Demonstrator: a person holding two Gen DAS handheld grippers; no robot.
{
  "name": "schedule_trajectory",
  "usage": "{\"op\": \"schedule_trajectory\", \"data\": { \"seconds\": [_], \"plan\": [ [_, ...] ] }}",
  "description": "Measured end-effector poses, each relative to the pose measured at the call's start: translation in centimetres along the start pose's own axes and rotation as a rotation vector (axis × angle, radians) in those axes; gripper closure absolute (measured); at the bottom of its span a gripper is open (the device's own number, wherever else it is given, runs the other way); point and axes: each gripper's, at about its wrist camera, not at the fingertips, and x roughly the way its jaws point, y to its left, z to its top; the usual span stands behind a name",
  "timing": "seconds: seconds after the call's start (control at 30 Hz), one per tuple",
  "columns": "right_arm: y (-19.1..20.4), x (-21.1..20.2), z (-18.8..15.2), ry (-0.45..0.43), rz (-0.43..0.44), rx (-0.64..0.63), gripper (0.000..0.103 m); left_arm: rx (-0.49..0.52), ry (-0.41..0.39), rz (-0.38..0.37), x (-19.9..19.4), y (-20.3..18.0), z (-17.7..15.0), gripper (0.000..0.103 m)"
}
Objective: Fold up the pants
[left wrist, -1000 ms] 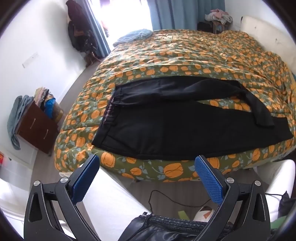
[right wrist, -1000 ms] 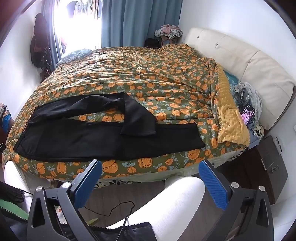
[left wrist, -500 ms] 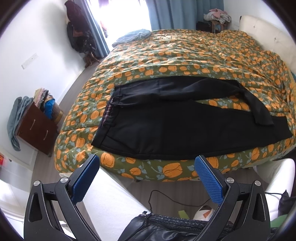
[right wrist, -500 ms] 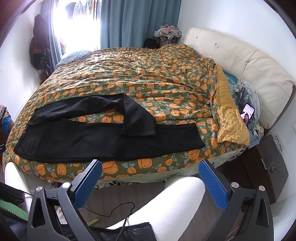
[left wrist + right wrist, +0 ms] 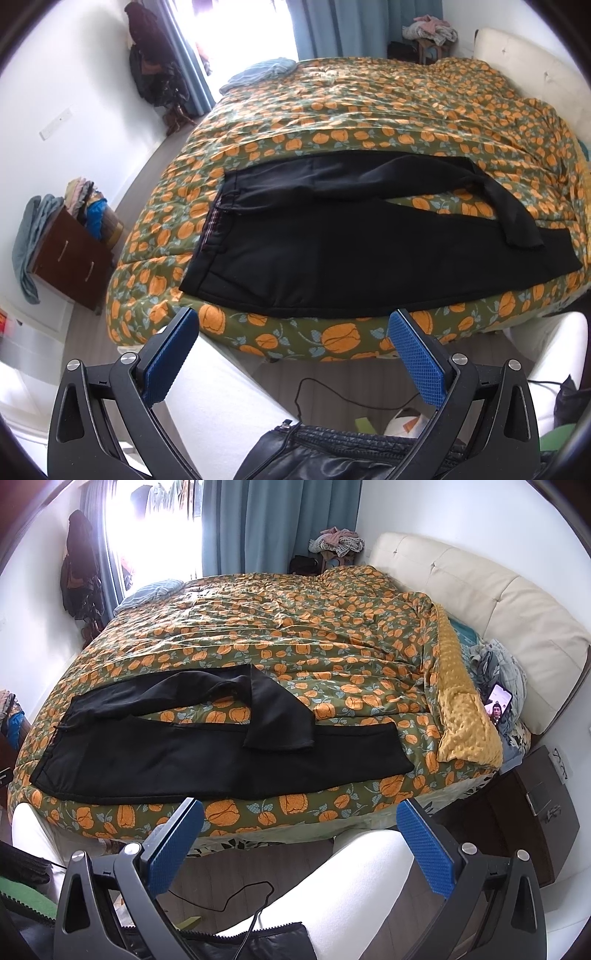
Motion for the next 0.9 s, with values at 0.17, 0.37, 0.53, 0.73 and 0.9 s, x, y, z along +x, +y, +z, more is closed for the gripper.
{"op": "schedule_trajectory", "data": {
  "seconds": [0.17, 0.37, 0.53, 0.73, 0.9],
  "plan": [
    [0.3, 0.4, 0.0, 0.007, 0.004, 0.002, 0.0, 0.001, 0.007, -0.007, 0.3, 0.1, 0.2, 0.0],
    [0.8, 0.5, 0.0, 0.008, 0.008, 0.002, 0.0, 0.001, 0.018, -0.017, 0.6, 0.3, 0.2, 0.0],
    [1.0, 0.6, 0.1, 0.011, 0.009, 0.001, 0.0, 0.004, 0.014, -0.028, 0.6, 0.3, 0.1, 0.0],
    [1.6, 0.2, 0.4, 0.001, -0.016, -0.021, 0.0, -0.008, 0.026, -0.054, 1.0, 0.6, 0.0, 0.0],
    [1.1, 0.2, 0.3, 0.009, -0.027, -0.016, 0.0, -0.009, 0.032, -0.046, 1.1, 0.5, 0.0, 0.0]
  ]
}}
